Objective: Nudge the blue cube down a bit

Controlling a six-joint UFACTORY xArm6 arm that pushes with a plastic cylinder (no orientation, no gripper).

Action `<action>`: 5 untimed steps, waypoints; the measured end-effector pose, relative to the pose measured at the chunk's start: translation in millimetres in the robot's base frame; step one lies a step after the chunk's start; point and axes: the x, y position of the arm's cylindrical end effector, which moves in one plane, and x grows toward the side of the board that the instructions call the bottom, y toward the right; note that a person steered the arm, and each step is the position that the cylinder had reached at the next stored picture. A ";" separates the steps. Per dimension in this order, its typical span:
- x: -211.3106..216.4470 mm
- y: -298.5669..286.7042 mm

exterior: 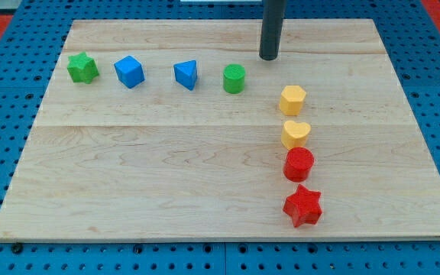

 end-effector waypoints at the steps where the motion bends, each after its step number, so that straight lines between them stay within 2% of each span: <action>1: 0.0 0.0; 3: 0.7 -0.3; 4: -25.6 -6.2; 5: -33.0 -4.3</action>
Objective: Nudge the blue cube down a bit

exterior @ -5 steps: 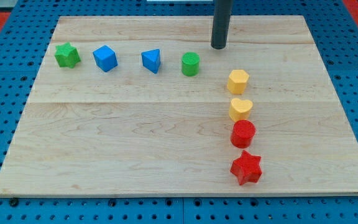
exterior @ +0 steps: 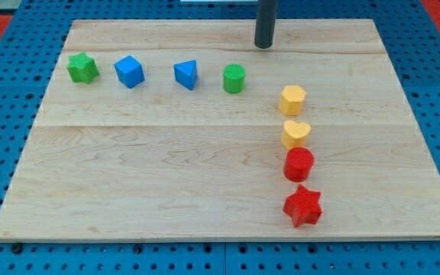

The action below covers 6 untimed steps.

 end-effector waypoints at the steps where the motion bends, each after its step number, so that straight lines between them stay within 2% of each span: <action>1: -16.6 -53.6; 3: 10.2 -208.9; 4: 43.9 -217.7; 6: 93.0 -198.7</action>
